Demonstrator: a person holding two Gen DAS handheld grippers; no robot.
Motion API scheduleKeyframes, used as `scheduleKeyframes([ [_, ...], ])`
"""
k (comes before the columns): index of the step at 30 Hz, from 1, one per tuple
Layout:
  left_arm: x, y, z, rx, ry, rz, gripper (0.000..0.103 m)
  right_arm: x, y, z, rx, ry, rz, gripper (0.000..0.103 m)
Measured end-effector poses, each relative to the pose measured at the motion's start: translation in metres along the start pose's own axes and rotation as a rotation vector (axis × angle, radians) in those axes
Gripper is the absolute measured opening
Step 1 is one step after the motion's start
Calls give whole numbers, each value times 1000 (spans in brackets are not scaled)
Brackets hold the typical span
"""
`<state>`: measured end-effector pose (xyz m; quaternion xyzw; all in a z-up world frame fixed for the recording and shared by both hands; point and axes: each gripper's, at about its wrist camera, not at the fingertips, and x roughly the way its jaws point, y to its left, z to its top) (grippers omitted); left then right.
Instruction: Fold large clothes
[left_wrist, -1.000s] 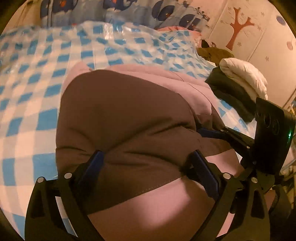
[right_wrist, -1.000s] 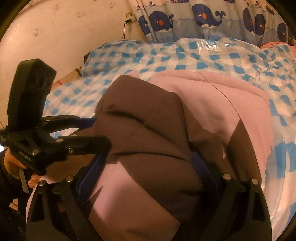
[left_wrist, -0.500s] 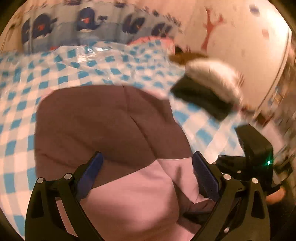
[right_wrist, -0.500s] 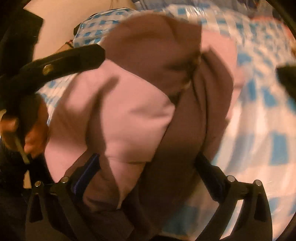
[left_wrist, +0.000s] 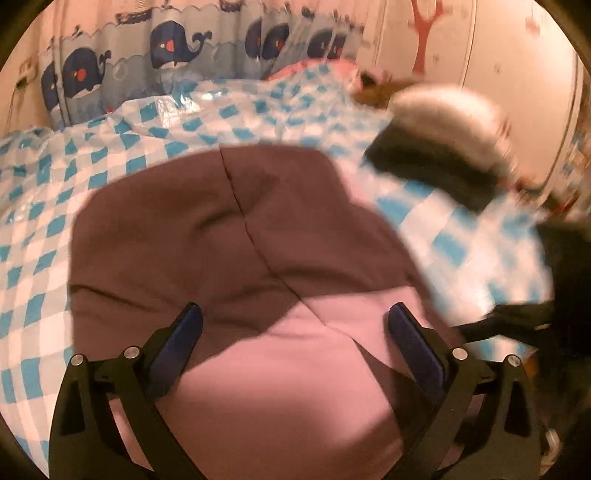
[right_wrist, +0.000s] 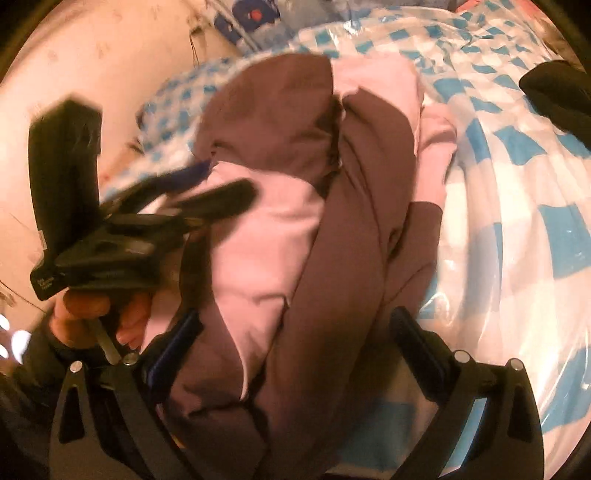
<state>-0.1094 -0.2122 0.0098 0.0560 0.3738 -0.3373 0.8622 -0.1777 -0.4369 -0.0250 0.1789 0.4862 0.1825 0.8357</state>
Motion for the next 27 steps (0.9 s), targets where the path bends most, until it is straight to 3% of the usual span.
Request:
scheduleKeyframes([
  [3,-62,35,-1,-107,-120,-18,97,-7,8,10,16,-26,9,97],
  [5,-85,71,-9,-193,-142,24,97,-6,12,20,12,-21,-3,97],
  [8,-79,133,-32,-335,-53,85,97,-4,12,35,31,-22,-31,97],
  [9,-69,162,-47,-430,-1,89,97,-6,14,36,37,-33,-46,97],
  [12,-43,201,-78,-592,86,-2,96,-7,9,27,53,-40,-96,97],
  [17,-18,200,-88,-648,64,-187,97,2,-14,-15,156,-90,-153,97],
  [19,-12,195,-85,-653,50,-224,97,4,-25,-23,227,-108,-128,97],
  [21,3,173,-76,-604,75,-355,97,14,-35,-20,340,-99,-26,98],
  [23,10,142,-64,-490,108,-241,97,39,-49,-16,469,-57,158,99],
  [25,10,146,-57,-502,107,-277,97,44,-53,-10,502,-74,213,99],
  [27,-1,149,-49,-466,80,-259,96,54,-46,-4,493,-96,237,99],
])
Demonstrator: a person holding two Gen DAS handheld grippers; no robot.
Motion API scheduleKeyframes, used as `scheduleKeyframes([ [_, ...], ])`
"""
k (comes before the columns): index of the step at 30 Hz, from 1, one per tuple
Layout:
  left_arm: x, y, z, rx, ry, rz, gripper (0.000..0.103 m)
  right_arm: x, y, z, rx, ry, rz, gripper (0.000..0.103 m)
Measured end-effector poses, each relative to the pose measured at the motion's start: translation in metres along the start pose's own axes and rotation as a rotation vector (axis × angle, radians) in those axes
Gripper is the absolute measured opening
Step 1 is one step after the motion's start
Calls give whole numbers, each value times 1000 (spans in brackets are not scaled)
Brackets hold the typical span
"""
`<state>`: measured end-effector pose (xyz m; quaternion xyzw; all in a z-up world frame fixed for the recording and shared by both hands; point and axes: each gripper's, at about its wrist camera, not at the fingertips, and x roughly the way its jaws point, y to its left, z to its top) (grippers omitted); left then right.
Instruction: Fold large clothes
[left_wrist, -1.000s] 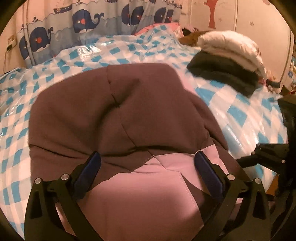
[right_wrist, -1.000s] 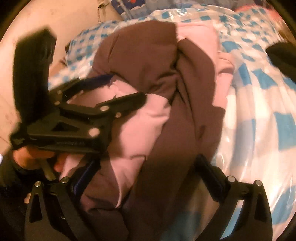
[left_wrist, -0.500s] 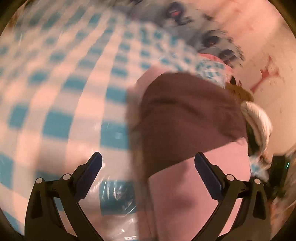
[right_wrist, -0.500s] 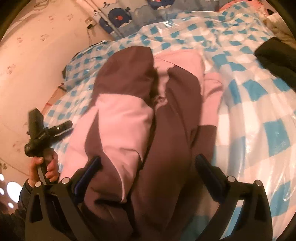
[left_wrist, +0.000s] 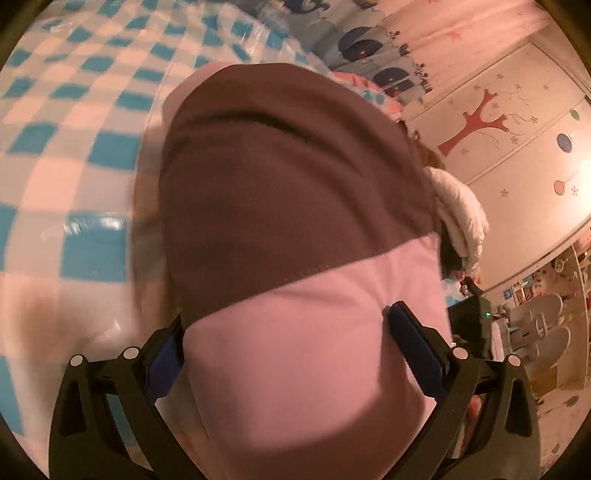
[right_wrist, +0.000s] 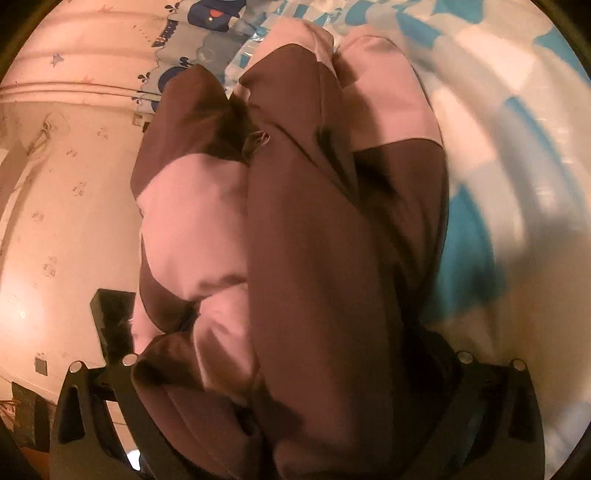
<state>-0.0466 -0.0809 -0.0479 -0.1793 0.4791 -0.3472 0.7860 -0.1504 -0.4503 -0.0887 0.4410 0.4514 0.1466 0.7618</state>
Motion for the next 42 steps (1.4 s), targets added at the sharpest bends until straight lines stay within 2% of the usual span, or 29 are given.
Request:
scheduleKeyframes([
  [4,-51,-8,13,117,-98,119,97,41,38,4,-91,1,128,99],
  [7,-95,15,39,147,-169,248,97,90,78,13,-167,18,203,98],
  [9,-106,44,54,137,-158,341,97,134,101,15,-209,69,162,98],
  [11,-99,82,60,93,-99,396,97,175,106,11,-234,141,76,98],
  [12,-93,115,61,4,-54,375,97,185,106,8,-265,148,48,98],
  [14,-103,141,57,-88,-66,287,96,182,109,3,-307,170,44,98],
  [16,-132,135,52,-76,-201,293,96,173,108,-2,-321,177,36,98],
  [18,-168,116,51,-39,-396,268,96,165,108,-5,-348,174,33,98],
  [20,-172,97,67,15,-453,261,96,159,115,-13,-394,167,11,98],
  [23,-129,66,106,139,-421,274,96,155,126,-25,-447,154,-35,98],
  [25,-91,55,126,170,-341,290,96,154,131,-33,-465,144,-50,98],
  [26,-56,55,139,154,-253,336,96,154,132,-36,-469,141,-51,98],
  [27,-18,57,144,148,-160,380,96,150,131,-39,-467,133,-52,98],
  [30,49,54,146,224,-57,449,97,136,119,-37,-422,135,-50,98],
  [31,61,48,145,252,-43,468,97,132,116,-35,-422,135,-50,98],
  [33,86,39,142,326,-12,561,97,118,114,-31,-434,143,-52,98],
  [35,89,36,138,347,-2,593,97,107,120,-33,-465,124,-83,98],
  [37,70,37,138,314,-19,552,97,89,137,-31,-489,66,-86,98],
  [38,54,39,141,278,-38,505,97,76,142,-31,-494,31,-69,98],
  [40,17,43,137,188,-95,417,97,51,168,-27,-526,-69,-38,98],
  [42,-39,55,132,33,-195,287,97,36,188,-8,-533,-136,-13,98],
])
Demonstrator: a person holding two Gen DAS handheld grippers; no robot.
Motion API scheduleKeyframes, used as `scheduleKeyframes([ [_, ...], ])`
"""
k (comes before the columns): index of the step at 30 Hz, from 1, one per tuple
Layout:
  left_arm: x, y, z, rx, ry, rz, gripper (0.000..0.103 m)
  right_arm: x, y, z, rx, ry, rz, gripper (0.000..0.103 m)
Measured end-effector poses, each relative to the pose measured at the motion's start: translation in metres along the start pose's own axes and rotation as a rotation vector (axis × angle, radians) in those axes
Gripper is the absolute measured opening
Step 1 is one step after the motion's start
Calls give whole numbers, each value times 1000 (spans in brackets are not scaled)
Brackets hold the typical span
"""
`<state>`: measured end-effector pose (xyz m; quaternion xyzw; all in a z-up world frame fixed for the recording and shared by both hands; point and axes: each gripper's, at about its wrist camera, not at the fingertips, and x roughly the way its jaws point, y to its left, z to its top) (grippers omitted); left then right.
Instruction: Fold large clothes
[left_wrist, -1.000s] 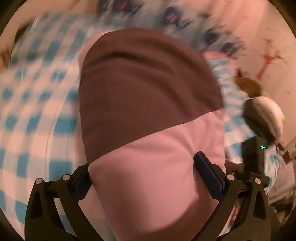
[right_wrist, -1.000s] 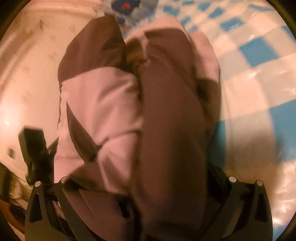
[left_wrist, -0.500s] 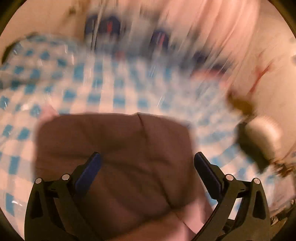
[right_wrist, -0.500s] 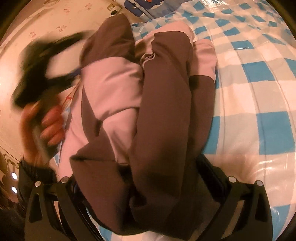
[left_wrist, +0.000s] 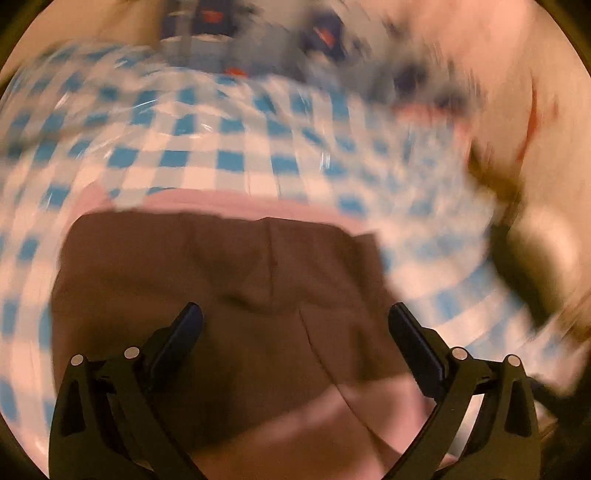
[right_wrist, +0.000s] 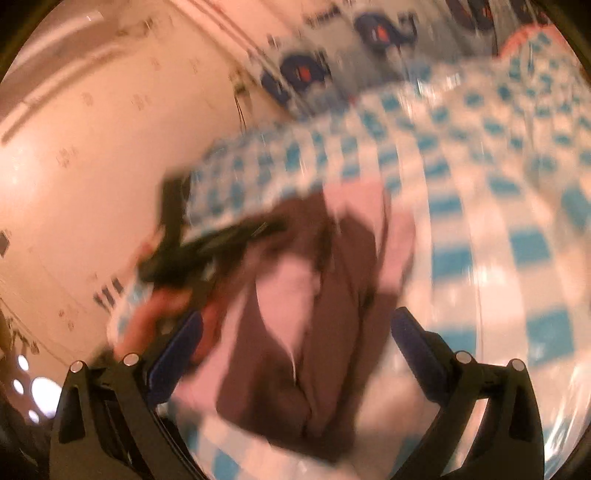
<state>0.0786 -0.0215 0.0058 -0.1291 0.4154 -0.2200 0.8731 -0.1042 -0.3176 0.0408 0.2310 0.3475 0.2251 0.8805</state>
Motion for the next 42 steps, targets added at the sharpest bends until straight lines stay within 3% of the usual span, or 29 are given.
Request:
scheduleKeyframes([
  [3,-53,26,-20,-107,-70,-49,97,24,18,64,-2,-50,-11,98],
  [6,-69,39,-47,-97,-77,-50,97,83,37,119,-5,-8,19,98],
  [8,-67,43,-66,-60,-75,-32,97,127,48,136,58,50,105,98],
  [11,-57,37,-80,26,-87,31,97,183,47,137,183,117,200,98],
  [12,-53,35,-82,54,-84,41,97,203,42,131,186,120,169,98],
  [13,-50,35,-83,69,-81,39,97,222,35,119,129,120,77,98],
  [15,-44,37,-86,73,-87,-43,97,251,14,87,34,148,-32,97],
  [16,-39,37,-88,78,-91,-58,97,248,-2,75,56,100,-10,95],
  [18,-24,28,-97,158,-89,9,97,241,-20,68,99,66,-4,92],
  [20,-23,20,-100,195,-88,58,97,248,-17,69,68,123,-43,92],
  [22,-37,24,-95,152,-74,20,97,249,-9,74,44,183,-79,92],
  [24,-69,36,-87,63,-85,-42,97,223,15,80,-48,153,-146,93],
  [28,-109,50,-87,62,-179,13,97,155,62,64,-287,63,-264,96],
  [29,-107,58,-89,49,-166,20,97,150,65,56,-323,71,-299,96],
  [30,-97,66,-92,33,-135,22,97,155,59,37,-366,143,-372,96],
  [31,-81,74,-96,7,-81,17,97,165,51,25,-373,193,-391,96],
  [32,-64,81,-103,-16,-35,8,96,175,34,11,-336,218,-370,96],
  [34,-50,77,-114,53,-46,96,97,182,3,0,-248,208,-269,97],
  [37,-53,75,-108,42,-14,103,97,180,3,7,-233,244,-260,97],
  [39,-71,77,-109,7,-21,93,96,158,7,16,-191,257,-274,96],
  [42,-103,67,-121,72,-114,129,97,97,43,10,-273,137,-282,96],
])
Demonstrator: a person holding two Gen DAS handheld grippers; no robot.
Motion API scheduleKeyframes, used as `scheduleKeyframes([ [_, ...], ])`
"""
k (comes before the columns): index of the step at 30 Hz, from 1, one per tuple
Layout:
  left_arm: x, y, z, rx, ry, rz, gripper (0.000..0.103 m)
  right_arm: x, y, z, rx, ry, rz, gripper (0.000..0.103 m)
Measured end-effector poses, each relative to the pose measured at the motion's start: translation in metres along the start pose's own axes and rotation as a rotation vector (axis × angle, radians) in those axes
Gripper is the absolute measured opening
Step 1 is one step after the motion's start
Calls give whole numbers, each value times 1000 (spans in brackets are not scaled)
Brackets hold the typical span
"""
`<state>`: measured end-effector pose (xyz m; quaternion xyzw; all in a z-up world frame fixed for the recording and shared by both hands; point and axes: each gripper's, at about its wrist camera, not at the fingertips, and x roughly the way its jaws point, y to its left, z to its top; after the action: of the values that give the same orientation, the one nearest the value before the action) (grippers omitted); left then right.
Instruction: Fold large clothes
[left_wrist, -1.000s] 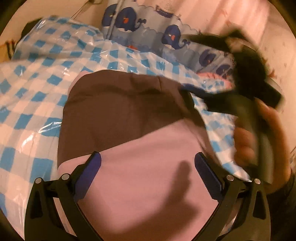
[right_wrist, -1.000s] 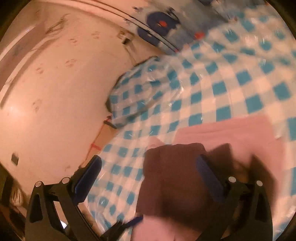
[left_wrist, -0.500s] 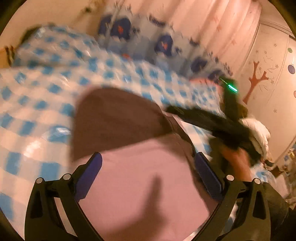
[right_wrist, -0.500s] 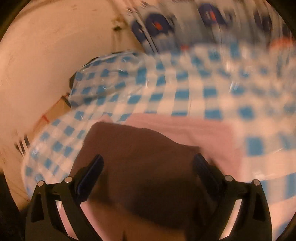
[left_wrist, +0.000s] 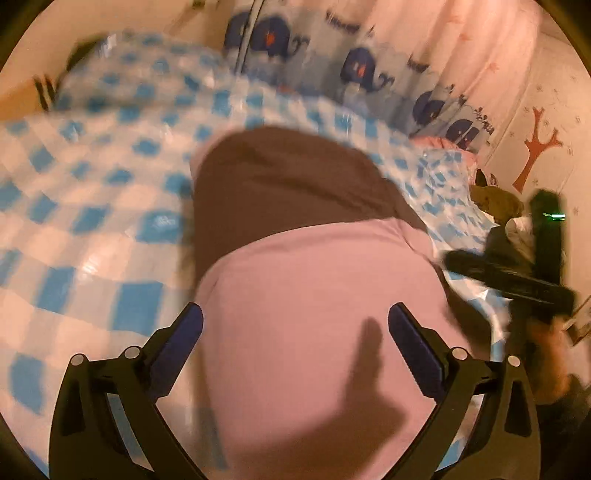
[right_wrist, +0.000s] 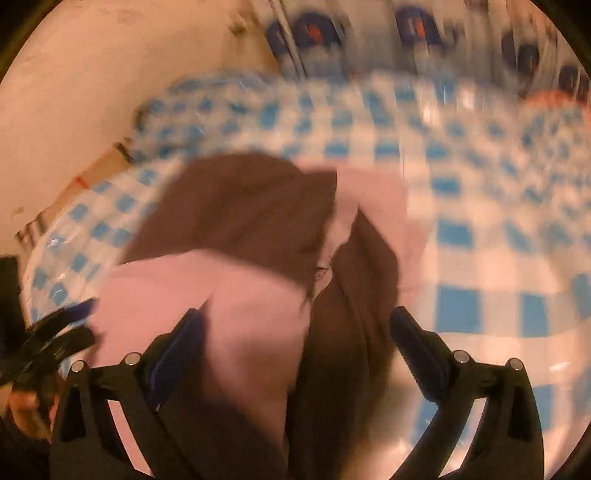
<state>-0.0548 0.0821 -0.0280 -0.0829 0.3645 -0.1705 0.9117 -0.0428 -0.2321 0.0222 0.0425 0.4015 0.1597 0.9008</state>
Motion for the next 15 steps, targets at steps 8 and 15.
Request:
scheduleKeyframes([
  [8,36,-10,-34,68,135,57,97,53,-10,-91,108,233,114,98],
  [15,-12,-22,-19,129,17,72,97,2,-11,-65,102,232,109,97],
])
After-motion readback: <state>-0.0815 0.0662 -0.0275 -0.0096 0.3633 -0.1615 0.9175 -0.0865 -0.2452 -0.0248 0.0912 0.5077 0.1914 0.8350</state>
